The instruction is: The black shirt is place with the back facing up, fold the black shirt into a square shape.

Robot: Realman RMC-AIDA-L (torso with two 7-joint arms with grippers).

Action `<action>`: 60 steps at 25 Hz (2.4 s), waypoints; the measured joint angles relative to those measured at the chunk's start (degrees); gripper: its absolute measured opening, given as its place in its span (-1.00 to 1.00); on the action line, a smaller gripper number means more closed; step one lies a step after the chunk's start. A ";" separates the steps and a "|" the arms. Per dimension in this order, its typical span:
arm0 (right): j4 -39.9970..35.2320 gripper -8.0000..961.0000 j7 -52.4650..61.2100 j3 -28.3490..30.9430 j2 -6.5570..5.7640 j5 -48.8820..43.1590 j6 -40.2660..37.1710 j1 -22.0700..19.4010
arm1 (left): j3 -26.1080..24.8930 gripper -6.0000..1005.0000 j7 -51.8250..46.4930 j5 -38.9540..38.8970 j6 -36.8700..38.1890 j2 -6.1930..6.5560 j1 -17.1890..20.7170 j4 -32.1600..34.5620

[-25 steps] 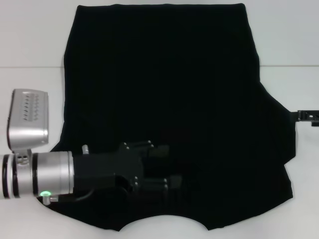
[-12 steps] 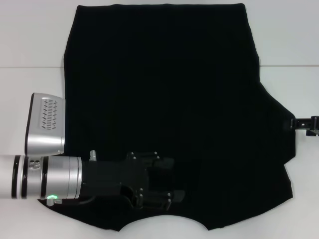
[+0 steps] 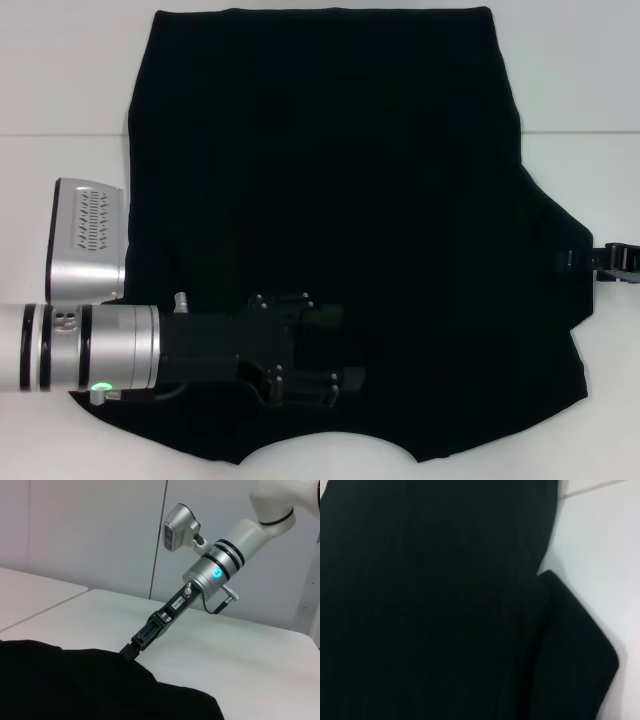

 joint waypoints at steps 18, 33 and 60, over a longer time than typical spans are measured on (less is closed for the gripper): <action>2.23 -0.46 -0.29 0.39 0.37 0.27 2.58 0.32 | -1.75 0.61 -0.08 -0.17 0.39 0.19 0.31 0.11; 2.17 -0.95 -5.60 3.90 0.32 5.31 2.96 -1.78 | -2.20 0.60 -0.48 -0.17 0.60 0.01 0.78 -0.22; 1.84 -0.96 -9.05 10.14 0.61 5.35 5.55 -0.57 | -2.92 0.60 -1.75 -0.16 0.98 0.25 0.55 -0.01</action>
